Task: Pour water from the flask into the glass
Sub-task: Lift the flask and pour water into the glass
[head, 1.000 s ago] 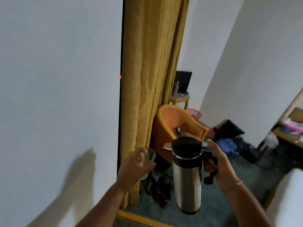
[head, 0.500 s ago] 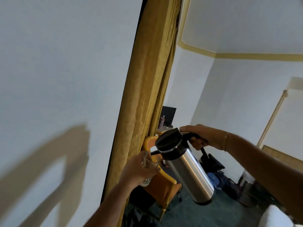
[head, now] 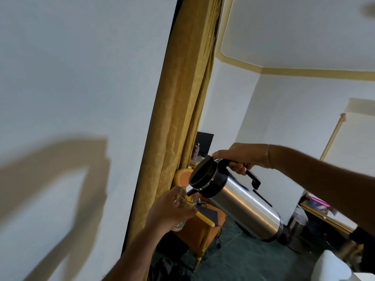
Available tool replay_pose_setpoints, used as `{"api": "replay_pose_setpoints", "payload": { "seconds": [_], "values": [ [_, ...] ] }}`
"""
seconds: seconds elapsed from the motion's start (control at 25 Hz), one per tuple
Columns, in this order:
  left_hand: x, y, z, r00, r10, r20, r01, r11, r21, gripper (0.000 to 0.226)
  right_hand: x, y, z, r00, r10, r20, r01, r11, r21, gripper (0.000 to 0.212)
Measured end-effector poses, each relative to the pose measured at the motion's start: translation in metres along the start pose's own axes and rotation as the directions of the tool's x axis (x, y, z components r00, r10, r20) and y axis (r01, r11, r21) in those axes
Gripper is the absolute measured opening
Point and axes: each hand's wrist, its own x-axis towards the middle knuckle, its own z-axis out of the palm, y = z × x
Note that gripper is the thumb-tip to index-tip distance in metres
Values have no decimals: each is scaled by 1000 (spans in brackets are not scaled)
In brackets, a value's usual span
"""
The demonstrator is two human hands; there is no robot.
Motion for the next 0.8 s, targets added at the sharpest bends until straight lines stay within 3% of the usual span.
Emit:
{"api": "replay_pose_setpoints", "payload": {
  "seconds": [0.48,0.8],
  "values": [
    [9,11,14,999,48,-10,-48,999,3,49,-9,-46,-20,998,50,-35,-60,919,-389,65],
    [22,23,15,997,69,-42,-68,997,25,44,-3,-62,-31,994,56,-99,-100,849,-519,69]
  ]
}}
